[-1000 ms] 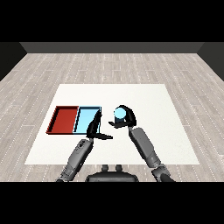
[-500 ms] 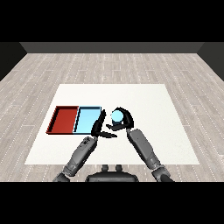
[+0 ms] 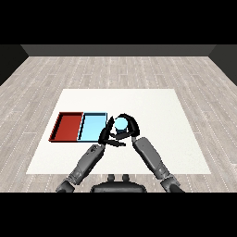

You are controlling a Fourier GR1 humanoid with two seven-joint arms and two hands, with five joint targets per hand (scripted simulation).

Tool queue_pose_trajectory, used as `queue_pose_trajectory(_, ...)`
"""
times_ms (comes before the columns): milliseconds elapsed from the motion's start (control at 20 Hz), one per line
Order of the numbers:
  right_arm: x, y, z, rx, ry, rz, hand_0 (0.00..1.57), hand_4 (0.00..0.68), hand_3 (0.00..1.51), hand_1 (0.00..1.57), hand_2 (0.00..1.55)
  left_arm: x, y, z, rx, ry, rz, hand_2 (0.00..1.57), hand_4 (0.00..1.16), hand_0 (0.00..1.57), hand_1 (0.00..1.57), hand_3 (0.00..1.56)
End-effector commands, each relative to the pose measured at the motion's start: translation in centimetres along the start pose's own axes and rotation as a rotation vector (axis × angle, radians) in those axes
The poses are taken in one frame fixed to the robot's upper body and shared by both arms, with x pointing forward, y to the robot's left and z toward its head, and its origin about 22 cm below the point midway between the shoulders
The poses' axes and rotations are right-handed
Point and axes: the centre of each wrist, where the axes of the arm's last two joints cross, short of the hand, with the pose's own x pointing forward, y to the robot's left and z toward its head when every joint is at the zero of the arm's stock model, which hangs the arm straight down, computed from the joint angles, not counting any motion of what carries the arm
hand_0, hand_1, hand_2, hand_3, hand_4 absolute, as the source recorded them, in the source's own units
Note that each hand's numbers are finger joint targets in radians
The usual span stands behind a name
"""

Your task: Pick the blue can and put it in the blue box

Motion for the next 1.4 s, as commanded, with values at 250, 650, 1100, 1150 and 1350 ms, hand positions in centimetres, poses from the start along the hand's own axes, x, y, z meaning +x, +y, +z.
queue_pose_trajectory(250,-0.1,1.1,0.9,0.04,-0.003,-0.001,1.43,0.62,1.39,1.43,1.43,-0.3,0.1,-1.3,-0.016,0.011,0.004,0.0,0.0,0.0,0.0,0.0)
queue_pose_trajectory(650,-1.4,3.0,0.2,0.086,0.01,-0.007,1.32,0.617,1.4,1.32,1.43,0.0,-0.8,-1.8,-0.02,-0.034,-0.021,0.0,0.17,0.0,0.0,0.0)
queue_pose_trajectory(1100,-1.2,4.3,0.3,0.114,0.013,-0.006,1.46,0.596,1.4,1.46,1.47,0.6,-1.3,-2.1,-0.044,-0.042,-0.468,0.6,0.19,0.45,0.45,0.0)
queue_pose_trajectory(1150,-0.4,5.4,0.4,0.15,-0.031,0.012,1.45,0.599,1.4,1.45,1.46,-0.1,-1.2,-2.5,-0.039,-0.03,-0.466,0.3,0.3,0.21,0.21,0.0)
queue_pose_trajectory(1350,0.8,6.5,-1.4,0.139,0.009,-0.02,1.45,0.598,1.4,1.45,1.45,1.6,-2.1,-2.8,0.115,-0.063,-0.185,0.65,0.72,0.45,0.45,0.35)
